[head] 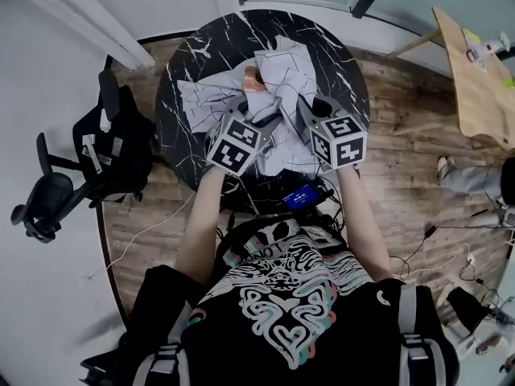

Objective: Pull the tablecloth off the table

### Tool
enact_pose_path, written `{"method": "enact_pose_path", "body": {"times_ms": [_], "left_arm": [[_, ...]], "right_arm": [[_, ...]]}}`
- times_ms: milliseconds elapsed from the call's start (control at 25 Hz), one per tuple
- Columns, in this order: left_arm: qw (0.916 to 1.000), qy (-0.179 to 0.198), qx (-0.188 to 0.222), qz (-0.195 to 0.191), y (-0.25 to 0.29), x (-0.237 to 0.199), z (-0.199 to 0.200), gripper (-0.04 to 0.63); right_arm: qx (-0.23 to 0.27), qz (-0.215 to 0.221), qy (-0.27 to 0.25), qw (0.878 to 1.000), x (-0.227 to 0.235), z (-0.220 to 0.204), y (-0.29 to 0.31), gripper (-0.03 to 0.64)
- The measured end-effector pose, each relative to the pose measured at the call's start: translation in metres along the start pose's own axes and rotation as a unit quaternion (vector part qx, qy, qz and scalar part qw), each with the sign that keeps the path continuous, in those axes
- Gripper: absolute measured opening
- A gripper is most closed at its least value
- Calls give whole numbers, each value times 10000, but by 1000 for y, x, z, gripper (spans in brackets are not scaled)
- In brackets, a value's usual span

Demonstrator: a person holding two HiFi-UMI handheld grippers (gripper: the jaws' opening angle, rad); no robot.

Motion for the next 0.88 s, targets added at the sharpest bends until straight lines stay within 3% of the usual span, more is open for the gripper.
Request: {"method": "enact_pose_path", "body": {"times_ms": [280, 480, 640, 800, 880], "left_arm": [[9970, 630, -433, 70, -26, -1, -11, 305], [9960, 700, -524, 201, -48, -5, -18, 305], [9985, 449, -276, 114, -57, -6, -19, 305], [9997, -53, 240, -91, -61, -1, -11, 279], [9990, -98, 432, -105, -63, 4, -4, 256]], "right_arm": [[-114, -114, -159, 9997, -7, -1, -13, 8], [-99, -127, -181, 9997, -16, -1, -20, 6], [111, -145, 225, 9996, -18, 0, -27, 2], [228, -179, 281, 9992, -27, 3, -32, 0], [281, -168, 273, 9991, -32, 7, -35, 0]]}}
Point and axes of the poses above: the fingertips, and each gripper's own axes: y forward along the fingers, x to its right, z out of its top, the point moved 5 cm from there along -y, backward along the fingers, and after that the axes turned 10 degrees about -y, right-handed, at the moved point
